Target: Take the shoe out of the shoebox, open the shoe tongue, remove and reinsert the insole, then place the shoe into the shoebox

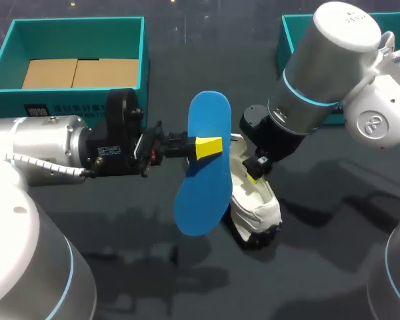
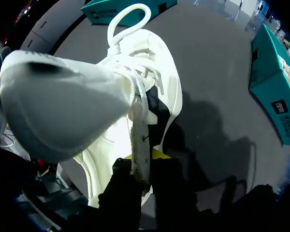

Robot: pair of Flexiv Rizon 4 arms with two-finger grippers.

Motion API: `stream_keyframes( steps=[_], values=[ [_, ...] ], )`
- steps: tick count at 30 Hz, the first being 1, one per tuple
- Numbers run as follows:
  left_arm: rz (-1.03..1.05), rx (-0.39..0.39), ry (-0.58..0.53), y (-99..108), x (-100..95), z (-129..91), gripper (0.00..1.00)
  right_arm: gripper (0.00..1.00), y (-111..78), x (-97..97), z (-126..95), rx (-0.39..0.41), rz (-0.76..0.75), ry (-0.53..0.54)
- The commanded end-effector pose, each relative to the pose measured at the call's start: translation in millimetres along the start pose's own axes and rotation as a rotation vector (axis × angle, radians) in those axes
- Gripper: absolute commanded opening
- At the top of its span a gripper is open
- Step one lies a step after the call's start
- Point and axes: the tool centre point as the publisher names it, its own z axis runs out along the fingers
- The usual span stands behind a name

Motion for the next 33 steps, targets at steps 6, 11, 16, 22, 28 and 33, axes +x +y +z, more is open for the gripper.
stream_keyframes(
  steps=[6, 11, 16, 22, 28, 33],
  values=[
    [0.0, 0.002, -0.003, 2, 0.7, 1, 0.0, 0.0, -2.7, 9.7, 9, -0.083, 0.285, 0.008],
    [0.0, 0.002, -0.003, 2, 0.7, 1, 0.0, 0.0, 2.1, 12.1, 16, -0.073, 0.319, -0.013],
    [0.0, 0.002, -0.003, 2, 0.7, 1, 0.0, 0.0, 3.0, 7.5, 28, -0.079, 0.335, 0.022],
    [0.0, 0.002, -0.003, 2, 0.7, 1, 0.0, 0.0, 7.7, 5.0, 38, -0.074, 0.322, 0.043],
    [0.0, 0.002, -0.003, 2, 0.7, 1, 0.0, 0.0, 9.9, -2.0, 45, -0.063, 0.339, 0.055],
    [0.0, 0.002, -0.003, 2, 0.7, 1, 0.0, 0.0, 11.6, -5.6, 50, -0.053, 0.351, 0.062]
  ],
)
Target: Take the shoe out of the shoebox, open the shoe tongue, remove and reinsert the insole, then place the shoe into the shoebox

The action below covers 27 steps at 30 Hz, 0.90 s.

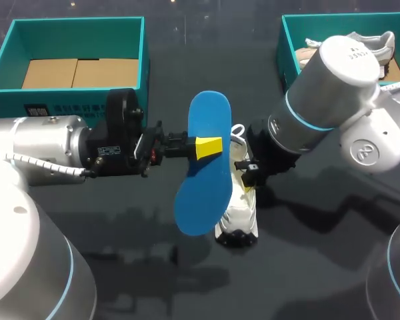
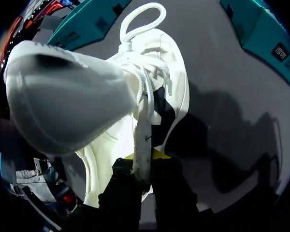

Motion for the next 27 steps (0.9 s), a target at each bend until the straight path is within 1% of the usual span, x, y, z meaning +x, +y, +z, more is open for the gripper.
stream_keyframes(
  steps=[1, 10, 11, 12, 13, 14, 18, 21, 23, 25, 27],
  values=[
    [0.0, 0.002, -0.003, 2, 0.8, 1, 0.0, 0.0, 4.1, 0.8, 6, 0.009, 0.003, 0.005],
    [0.0, 0.002, -0.003, 2, 0.8, 1, 0.0, 0.01, 6.6, -2.8, 13, 0.036, 0.008, 0.033],
    [0.0, 0.002, -0.003, 2, 0.8, 1, 0.0, 0.22, 6.7, -3.1, 13, 0.037, 0.006, 0.036],
    [0.0, 0.002, -0.003, 2, 0.8, 1, 0.0, 0.48, 6.8, -3.3, 13, 0.037, 0.003, 0.039],
    [0.0, 0.002, -0.003, 2, 0.8, 1, 0.0, 0.95, 6.8, -3.3, 12, 0.036, -0.003, 0.046],
    [0.0, 0.002, -0.003, 2, 0.8, 1, 0.0, 1.0, 6.6, -3.1, 10, 0.033, -0.006, 0.051],
    [0.0, 0.002, -0.003, 2, 0.8, 1, 0.0, 1.0, 2.4, -1.7, -8, 0.018, -0.01, 0.075],
    [0.0, 0.002, -0.003, 2, 0.8, 1, 0.0, 1.0, -1.7, -0.6, -27, 0.005, -0.034, 0.094],
    [0.0, 0.002, -0.003, 2, 0.8, 1, 0.0, 1.0, -4.6, -4.3, -41, -0.005, -0.053, 0.127],
    [0.0, 0.002, -0.003, 2, 0.8, 1, 0.0, 1.0, -6.8, -8.9, -55, -0.038, -0.116, 0.247],
    [0.0, 0.002, -0.003, 2, 0.8, 1, 0.0, 1.0, -7.5, -12.1, -70, -0.025, -0.193, 0.294]
  ],
)
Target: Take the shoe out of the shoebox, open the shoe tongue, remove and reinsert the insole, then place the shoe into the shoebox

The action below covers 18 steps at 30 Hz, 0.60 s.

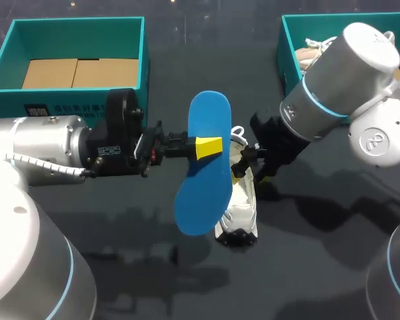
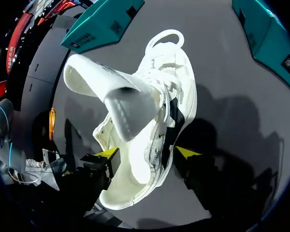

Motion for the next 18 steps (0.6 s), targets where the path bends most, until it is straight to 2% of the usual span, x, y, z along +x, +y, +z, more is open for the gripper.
stream_keyframes(
  steps=[1, 12, 13, 18],
  values=[
    [0.0, 0.002, -0.003, 2, 0.8, 1, 0.0, 1.0, -18.3, -14.9, -46, -0.023, -0.112, 0.155],
    [0.0, 0.002, -0.003, 2, 0.8, 1, 0.0, 1.0, -18.3, -14.9, -46, -0.023, -0.112, 0.155],
    [0.0, 0.002, -0.003, 2, 0.8, 1, 0.0, 1.0, -17.9, -14.0, -42, -0.033, -0.122, 0.241],
    [0.164, 0.01, 0.038, -15, -6.4, 7, 0.0, 1.0, -17.0, -7.1, -66, -0.101, -0.099, 0.342]
  ],
)
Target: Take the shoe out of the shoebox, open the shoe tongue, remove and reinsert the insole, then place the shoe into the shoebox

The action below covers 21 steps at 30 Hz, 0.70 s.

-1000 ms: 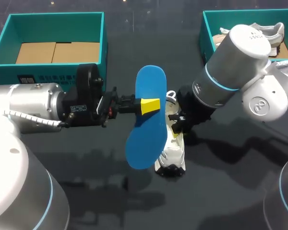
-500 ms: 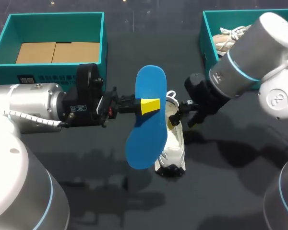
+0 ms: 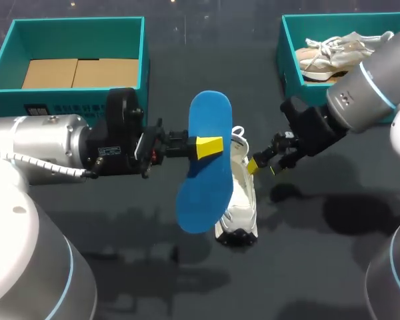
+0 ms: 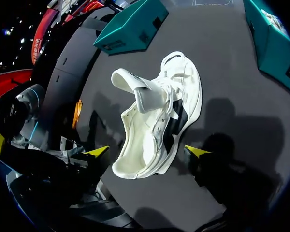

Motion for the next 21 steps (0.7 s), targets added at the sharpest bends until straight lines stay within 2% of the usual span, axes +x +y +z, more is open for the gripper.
stream_keyframes(
  steps=[1, 2, 4, 9, 11, 13, 21],
  values=[
    [0.145, 0.009, 0.041, -15, -11.7, 6, 0.0, 1.0, -7.4, -0.2, -20, -0.067, -0.013, 0.126],
    [0.177, 0.015, 0.052, -20, -14.7, 6, 0.0, 1.0, -7.5, 1.2, -26, -0.062, 0.002, 0.118],
    [0.264, 0.017, 0.076, -29, -21.3, 8, 0.0, 1.0, -8.1, 3.3, -36, -0.085, -0.002, 0.169],
    [0.468, -0.02, 0.13, -47, -41.4, 15, 0.0, 1.0, -2.8, 8.8, -58, -0.111, -0.007, 0.222],
    [0.618, -0.046, 0.173, -56, -52.2, 20, 0.0, 1.0, 1.4, 11.1, -65, -0.136, -0.027, 0.283],
    [0.732, -0.071, 0.141, -63, -70.2, 24, 0.0, 1.0, 4.0, 11.8, -67, -0.132, -0.042, 0.303],
    [0.732, -0.071, 0.141, -63, -70.2, 24, 0.0, 1.0, 4.0, 11.8, -67, -0.132, -0.042, 0.303]
  ],
)
